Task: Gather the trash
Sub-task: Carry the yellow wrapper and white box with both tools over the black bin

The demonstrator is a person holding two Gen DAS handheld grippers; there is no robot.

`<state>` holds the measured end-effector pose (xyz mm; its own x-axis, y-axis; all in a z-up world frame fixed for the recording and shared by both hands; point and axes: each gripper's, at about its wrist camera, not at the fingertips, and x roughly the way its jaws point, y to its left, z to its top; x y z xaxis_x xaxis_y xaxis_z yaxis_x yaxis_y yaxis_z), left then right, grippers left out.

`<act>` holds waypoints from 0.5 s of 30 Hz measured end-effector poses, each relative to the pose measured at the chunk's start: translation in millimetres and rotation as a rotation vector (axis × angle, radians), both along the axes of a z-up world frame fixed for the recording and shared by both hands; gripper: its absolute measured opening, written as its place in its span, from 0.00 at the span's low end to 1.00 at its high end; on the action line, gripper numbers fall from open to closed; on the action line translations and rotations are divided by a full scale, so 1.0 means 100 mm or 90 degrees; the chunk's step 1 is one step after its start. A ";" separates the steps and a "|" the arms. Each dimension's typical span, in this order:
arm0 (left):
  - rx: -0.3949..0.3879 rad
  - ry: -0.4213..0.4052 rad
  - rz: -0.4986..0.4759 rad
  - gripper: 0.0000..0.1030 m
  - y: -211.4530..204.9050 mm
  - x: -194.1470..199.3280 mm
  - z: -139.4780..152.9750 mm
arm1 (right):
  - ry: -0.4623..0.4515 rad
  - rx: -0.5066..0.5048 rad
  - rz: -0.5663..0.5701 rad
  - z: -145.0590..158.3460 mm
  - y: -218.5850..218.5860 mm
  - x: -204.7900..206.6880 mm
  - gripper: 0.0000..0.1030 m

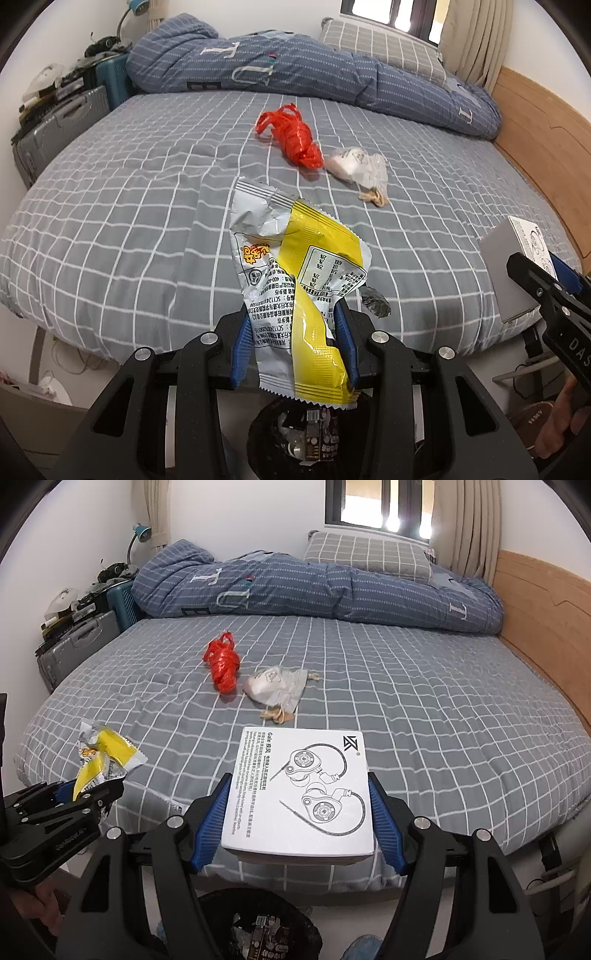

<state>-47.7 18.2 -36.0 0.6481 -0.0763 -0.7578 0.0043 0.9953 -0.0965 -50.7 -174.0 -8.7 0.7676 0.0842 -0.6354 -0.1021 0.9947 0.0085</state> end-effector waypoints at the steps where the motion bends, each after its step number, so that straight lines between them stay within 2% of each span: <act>1: 0.000 0.002 0.000 0.37 0.00 -0.03 -0.02 | 0.001 -0.001 0.002 -0.01 0.01 -0.02 0.65; 15: -0.002 0.020 0.009 0.37 0.04 -0.51 -0.16 | 0.019 0.008 0.008 -0.12 0.04 -0.41 0.65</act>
